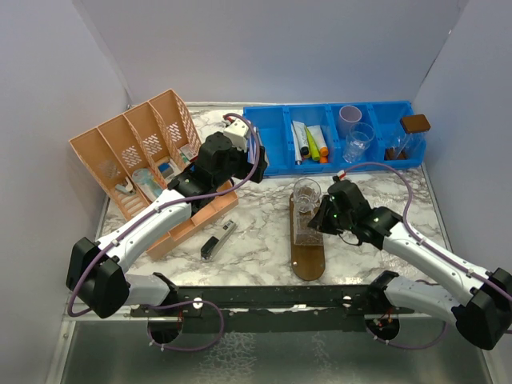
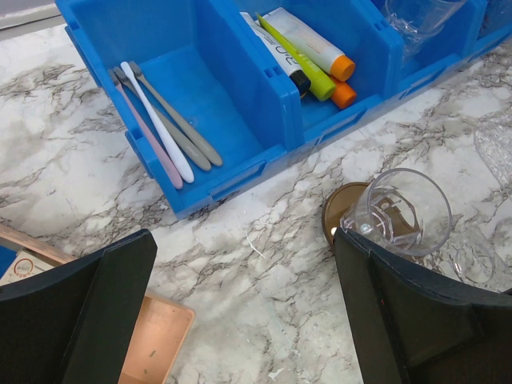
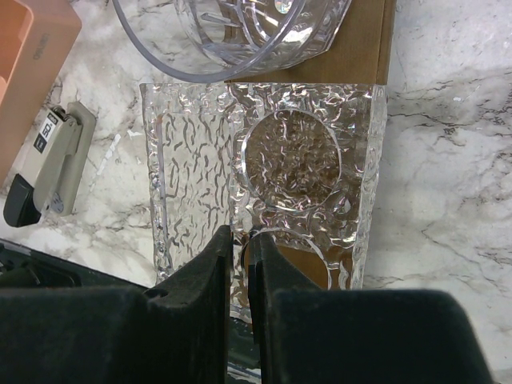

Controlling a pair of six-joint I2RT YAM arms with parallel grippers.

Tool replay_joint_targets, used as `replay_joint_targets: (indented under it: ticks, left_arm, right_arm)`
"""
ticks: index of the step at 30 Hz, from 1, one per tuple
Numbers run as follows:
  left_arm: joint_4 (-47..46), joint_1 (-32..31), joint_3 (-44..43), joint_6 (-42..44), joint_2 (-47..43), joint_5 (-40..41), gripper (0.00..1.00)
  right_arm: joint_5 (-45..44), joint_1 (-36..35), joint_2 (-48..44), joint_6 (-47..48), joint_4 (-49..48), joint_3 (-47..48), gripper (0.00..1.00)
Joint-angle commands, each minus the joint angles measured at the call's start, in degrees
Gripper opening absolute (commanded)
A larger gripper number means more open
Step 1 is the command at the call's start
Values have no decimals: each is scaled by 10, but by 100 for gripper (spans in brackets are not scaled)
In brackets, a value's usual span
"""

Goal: Prepare toiletry sets of a toothbrush and toothpaste on the tray
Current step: Place the toothpaste holder on the tray.

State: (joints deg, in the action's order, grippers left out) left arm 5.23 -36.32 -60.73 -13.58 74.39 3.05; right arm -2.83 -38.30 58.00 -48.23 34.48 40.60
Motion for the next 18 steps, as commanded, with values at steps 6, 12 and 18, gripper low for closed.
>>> replay_joint_targets:
  ticks: [6,12,18]
  left_arm:
    - [-4,3,-20,-1,-3,1,97]
    - [-4,3,-21,-2,-3,0,97]
    - [-5,4,-21,-2,-4,-1,97]
  right_arm:
    - [-17,-4,0,-2,-48,-14,2]
    - [-15,-4,2,-1,-54,-18,6]
    - [-17,-4,4,-2,-59,-24,7]
